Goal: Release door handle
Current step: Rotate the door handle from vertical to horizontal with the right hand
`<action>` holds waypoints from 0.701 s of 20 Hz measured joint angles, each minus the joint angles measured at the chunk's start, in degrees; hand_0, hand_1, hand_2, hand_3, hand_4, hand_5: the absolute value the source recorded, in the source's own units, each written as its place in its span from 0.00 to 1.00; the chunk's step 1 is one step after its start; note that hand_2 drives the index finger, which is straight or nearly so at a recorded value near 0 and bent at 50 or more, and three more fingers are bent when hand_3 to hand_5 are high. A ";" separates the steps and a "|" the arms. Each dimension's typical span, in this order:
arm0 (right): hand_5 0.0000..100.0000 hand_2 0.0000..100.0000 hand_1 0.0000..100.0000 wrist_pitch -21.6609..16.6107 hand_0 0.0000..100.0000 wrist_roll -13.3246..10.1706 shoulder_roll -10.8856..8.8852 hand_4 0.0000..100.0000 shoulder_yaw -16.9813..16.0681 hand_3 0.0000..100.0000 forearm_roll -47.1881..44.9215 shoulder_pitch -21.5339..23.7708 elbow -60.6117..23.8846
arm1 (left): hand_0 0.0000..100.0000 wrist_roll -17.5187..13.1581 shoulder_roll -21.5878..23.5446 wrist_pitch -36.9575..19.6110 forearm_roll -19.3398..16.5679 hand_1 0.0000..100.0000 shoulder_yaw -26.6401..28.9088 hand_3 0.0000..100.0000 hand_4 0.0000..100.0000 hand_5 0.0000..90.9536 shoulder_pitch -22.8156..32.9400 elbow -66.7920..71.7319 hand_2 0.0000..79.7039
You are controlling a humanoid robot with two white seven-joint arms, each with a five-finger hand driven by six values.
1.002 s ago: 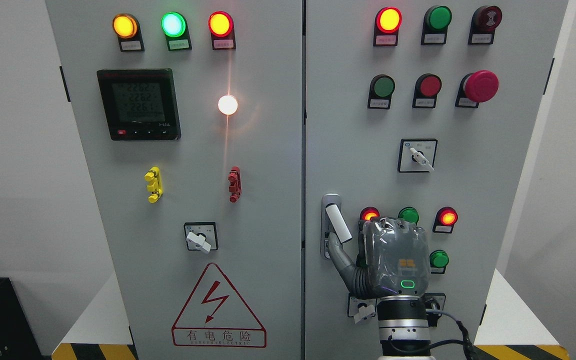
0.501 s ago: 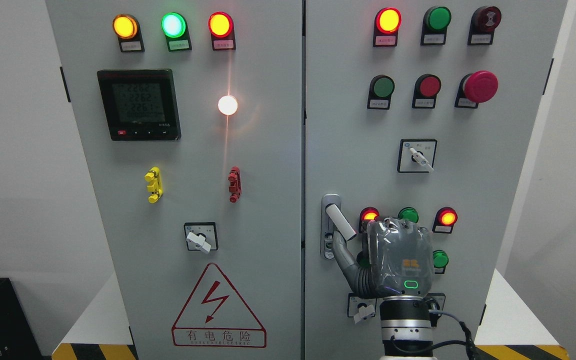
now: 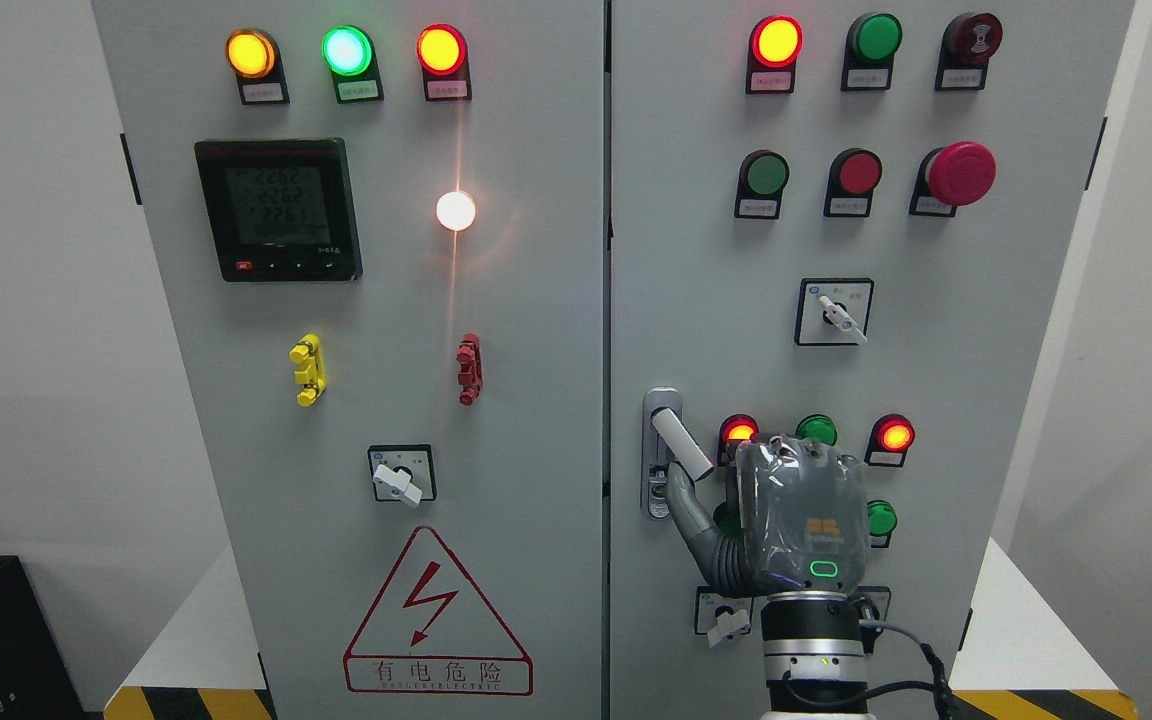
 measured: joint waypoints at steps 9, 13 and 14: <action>1.00 1.00 0.34 0.00 0.50 0.02 0.00 0.96 -0.13 1.00 -0.02 0.04 -0.08 | 0.12 0.00 0.00 0.00 0.00 0.56 0.00 0.00 0.00 0.00 0.00 0.00 0.00; 1.00 1.00 0.33 -0.02 0.51 -0.39 0.00 0.96 -0.17 1.00 -0.06 0.05 -0.21 | 0.12 0.00 0.00 0.00 0.00 0.56 0.00 0.00 0.00 0.00 0.00 0.00 0.00; 1.00 1.00 0.33 -0.08 0.51 -0.45 0.00 0.96 -0.19 1.00 -0.06 0.05 -0.23 | 0.12 0.00 0.00 0.00 0.00 0.56 0.00 0.00 0.00 0.00 0.00 0.00 0.00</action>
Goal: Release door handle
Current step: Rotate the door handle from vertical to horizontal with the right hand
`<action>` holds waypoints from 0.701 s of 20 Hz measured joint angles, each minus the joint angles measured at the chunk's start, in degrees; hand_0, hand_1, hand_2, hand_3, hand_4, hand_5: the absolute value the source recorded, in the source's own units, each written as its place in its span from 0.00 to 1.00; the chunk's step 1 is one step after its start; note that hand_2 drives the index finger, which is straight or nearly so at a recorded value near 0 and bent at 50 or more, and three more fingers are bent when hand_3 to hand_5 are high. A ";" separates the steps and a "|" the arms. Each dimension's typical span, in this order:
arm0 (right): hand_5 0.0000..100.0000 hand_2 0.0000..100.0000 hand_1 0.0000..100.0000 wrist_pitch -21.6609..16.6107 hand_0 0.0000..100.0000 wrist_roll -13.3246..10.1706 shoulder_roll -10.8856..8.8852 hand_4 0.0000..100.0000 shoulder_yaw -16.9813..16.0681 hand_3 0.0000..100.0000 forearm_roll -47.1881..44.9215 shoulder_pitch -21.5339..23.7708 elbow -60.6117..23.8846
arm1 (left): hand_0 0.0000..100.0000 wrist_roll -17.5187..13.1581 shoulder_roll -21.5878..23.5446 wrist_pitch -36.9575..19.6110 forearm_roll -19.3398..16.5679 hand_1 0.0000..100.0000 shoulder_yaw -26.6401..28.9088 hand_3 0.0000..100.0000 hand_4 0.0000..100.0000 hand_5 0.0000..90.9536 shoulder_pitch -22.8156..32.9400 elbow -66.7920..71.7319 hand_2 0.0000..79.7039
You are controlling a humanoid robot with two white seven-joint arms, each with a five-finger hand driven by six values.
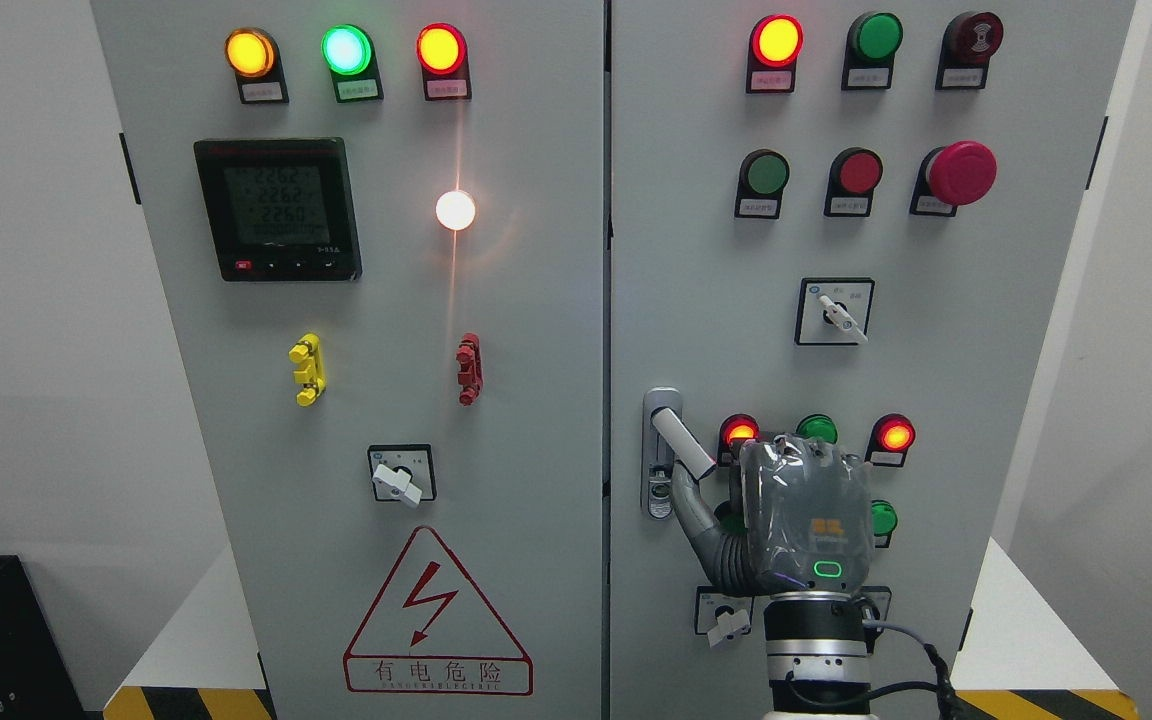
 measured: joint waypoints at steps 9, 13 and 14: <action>1.00 1.00 0.33 -0.03 0.51 -0.26 0.00 0.96 -0.08 1.00 -0.02 0.00 -0.23 | 0.12 0.00 0.00 0.00 0.00 0.56 0.00 0.00 0.00 0.00 0.00 0.00 0.00; 1.00 1.00 0.33 -0.10 0.51 -0.77 0.00 0.96 -0.09 1.00 -0.02 0.01 -0.47 | 0.12 0.00 0.00 0.00 0.00 0.56 0.00 0.00 0.00 0.00 0.00 0.00 0.00; 1.00 1.00 0.33 -0.10 0.51 -0.86 0.00 0.96 -0.10 1.00 -0.02 0.03 -0.55 | 0.12 0.00 0.00 0.00 0.00 0.56 0.00 0.00 0.00 0.00 0.00 0.00 0.00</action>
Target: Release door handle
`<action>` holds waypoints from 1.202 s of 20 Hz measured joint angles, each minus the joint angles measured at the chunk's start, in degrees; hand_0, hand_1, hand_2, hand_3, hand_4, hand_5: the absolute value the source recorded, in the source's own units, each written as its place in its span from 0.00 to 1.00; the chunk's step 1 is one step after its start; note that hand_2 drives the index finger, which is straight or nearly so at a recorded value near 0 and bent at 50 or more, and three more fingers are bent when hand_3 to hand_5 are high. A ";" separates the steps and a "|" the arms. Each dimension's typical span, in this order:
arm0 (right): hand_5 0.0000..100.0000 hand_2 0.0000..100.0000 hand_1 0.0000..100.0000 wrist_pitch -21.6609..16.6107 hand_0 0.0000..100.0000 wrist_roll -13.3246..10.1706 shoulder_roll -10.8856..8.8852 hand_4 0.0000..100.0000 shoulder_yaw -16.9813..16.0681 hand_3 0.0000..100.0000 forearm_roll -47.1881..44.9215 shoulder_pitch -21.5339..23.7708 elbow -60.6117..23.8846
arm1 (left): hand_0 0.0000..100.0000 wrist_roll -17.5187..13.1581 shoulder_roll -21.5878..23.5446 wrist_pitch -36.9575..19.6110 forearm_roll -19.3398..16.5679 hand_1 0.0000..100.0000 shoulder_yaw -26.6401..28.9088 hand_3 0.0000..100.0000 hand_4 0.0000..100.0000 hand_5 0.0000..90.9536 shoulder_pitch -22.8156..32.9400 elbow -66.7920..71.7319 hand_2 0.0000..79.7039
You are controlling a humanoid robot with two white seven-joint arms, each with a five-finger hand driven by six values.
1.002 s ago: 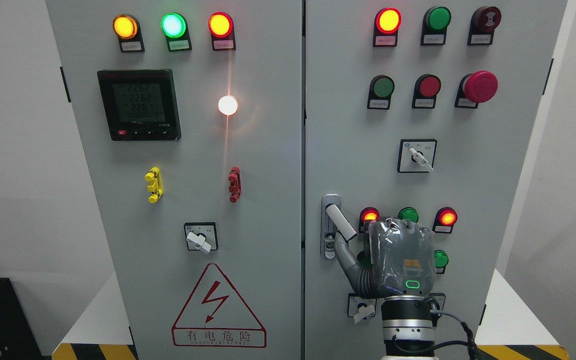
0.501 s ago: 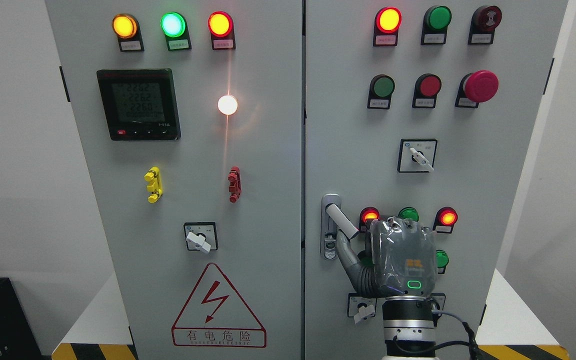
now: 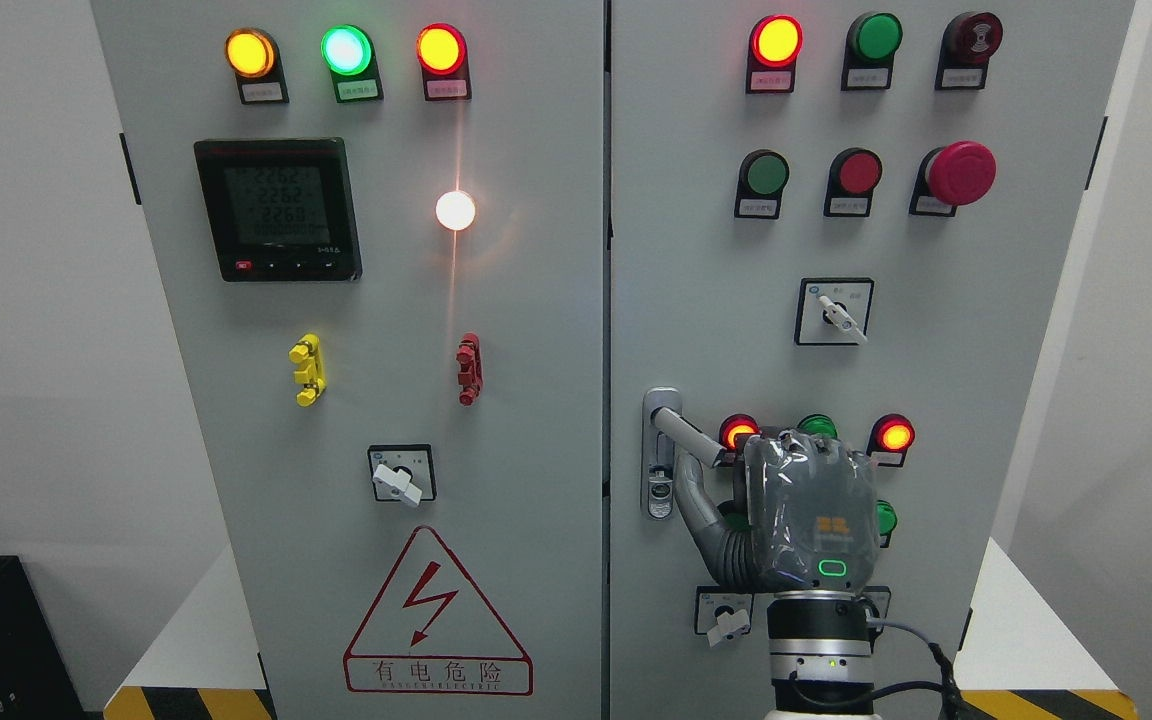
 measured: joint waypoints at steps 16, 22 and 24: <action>1.00 1.00 0.34 -0.01 0.50 0.56 -0.05 0.96 -0.43 1.00 0.00 0.29 -0.52 | 0.12 0.00 0.00 0.00 0.00 0.56 0.00 0.00 0.00 0.00 0.00 0.00 0.00; 1.00 1.00 0.34 -0.01 0.50 0.61 -0.06 0.97 -0.63 1.00 0.00 0.30 -0.59 | 0.12 0.00 0.00 0.00 0.00 0.56 0.00 0.00 0.00 0.00 0.00 0.00 0.00; 1.00 1.00 0.35 -0.01 0.50 0.61 -0.07 0.97 -0.75 1.00 0.00 0.30 -0.60 | 0.12 0.00 0.00 0.00 0.00 0.56 0.00 0.00 0.00 0.00 0.00 0.00 0.00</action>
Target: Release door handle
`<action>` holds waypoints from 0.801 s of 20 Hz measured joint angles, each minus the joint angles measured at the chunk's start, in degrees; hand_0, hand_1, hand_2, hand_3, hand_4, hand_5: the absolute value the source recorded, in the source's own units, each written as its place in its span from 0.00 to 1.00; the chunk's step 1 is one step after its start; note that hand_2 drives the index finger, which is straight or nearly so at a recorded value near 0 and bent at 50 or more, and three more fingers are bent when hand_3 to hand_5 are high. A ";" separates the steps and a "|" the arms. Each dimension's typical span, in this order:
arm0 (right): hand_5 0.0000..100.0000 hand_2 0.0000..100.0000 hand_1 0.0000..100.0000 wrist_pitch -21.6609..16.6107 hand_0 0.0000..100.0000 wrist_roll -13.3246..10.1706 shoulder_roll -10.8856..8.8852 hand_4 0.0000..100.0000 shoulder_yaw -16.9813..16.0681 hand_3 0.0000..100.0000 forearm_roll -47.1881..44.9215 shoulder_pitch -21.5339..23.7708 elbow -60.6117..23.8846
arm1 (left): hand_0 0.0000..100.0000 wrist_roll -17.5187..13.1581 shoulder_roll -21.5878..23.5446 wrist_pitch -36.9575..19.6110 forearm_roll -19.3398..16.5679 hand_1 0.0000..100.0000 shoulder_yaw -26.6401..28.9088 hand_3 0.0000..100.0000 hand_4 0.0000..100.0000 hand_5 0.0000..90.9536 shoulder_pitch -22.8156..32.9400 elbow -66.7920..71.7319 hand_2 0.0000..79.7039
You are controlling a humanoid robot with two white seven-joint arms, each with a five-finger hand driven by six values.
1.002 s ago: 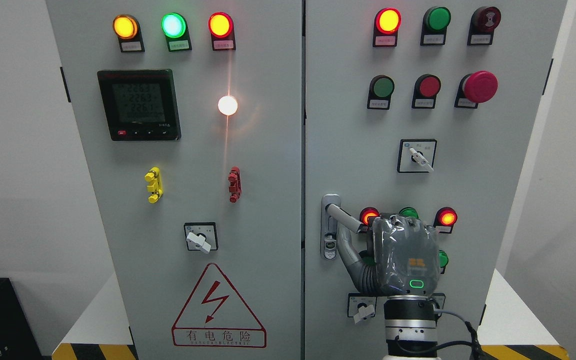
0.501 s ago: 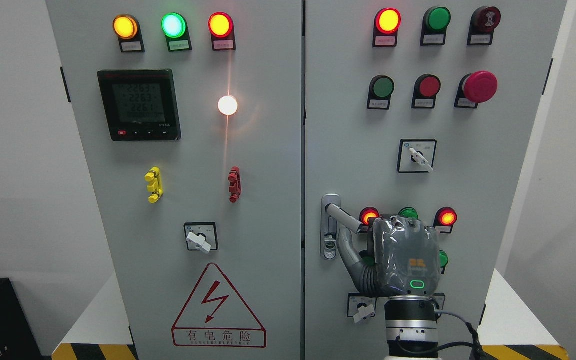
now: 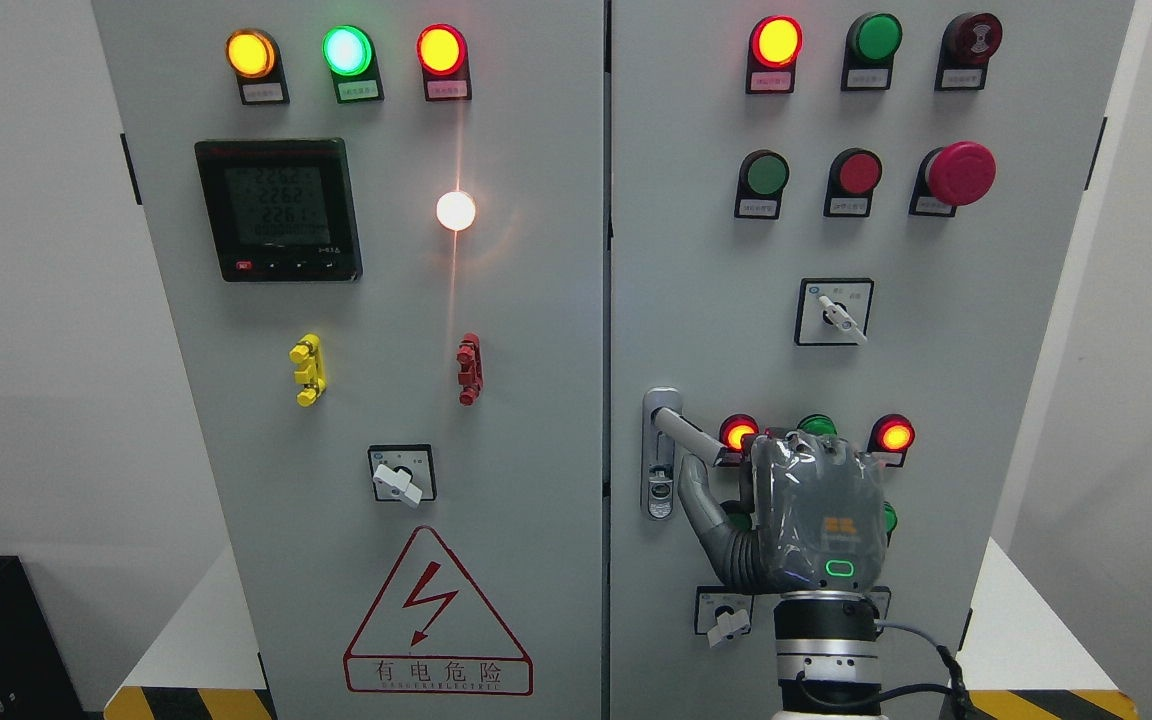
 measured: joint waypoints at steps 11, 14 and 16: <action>1.00 1.00 0.35 0.11 0.49 0.01 -0.01 0.97 -0.77 1.00 0.00 0.01 -0.12 | 0.12 0.00 0.00 0.00 0.00 0.56 0.00 0.00 0.00 0.00 0.00 0.00 0.00; 1.00 1.00 0.35 0.11 0.49 0.01 -0.01 0.97 -0.90 1.00 0.00 0.01 -0.23 | 0.12 0.00 0.00 0.00 0.00 0.56 0.00 0.00 0.00 0.00 0.00 0.00 0.00; 1.00 1.00 0.35 0.11 0.49 0.01 -0.01 0.97 -0.97 1.00 0.00 0.00 -0.30 | 0.12 0.00 0.00 0.00 0.00 0.56 0.00 0.00 0.00 0.00 0.00 0.00 0.00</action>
